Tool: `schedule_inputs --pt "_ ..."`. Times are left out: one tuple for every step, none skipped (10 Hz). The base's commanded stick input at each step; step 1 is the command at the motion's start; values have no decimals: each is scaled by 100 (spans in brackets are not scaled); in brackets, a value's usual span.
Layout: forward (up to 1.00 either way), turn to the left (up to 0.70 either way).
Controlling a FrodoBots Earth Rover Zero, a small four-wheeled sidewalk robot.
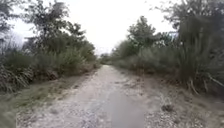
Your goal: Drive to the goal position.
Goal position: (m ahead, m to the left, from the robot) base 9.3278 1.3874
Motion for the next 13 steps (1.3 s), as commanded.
schedule_inputs --pt "50 0" --pt "50 0" --pt "50 0" --pt "50 0" --pt "50 0" --pt "50 0" --pt "50 0" --pt "50 0" --pt "50 0" --pt "50 0" --pt "50 0" --pt "50 0" --pt "50 0"
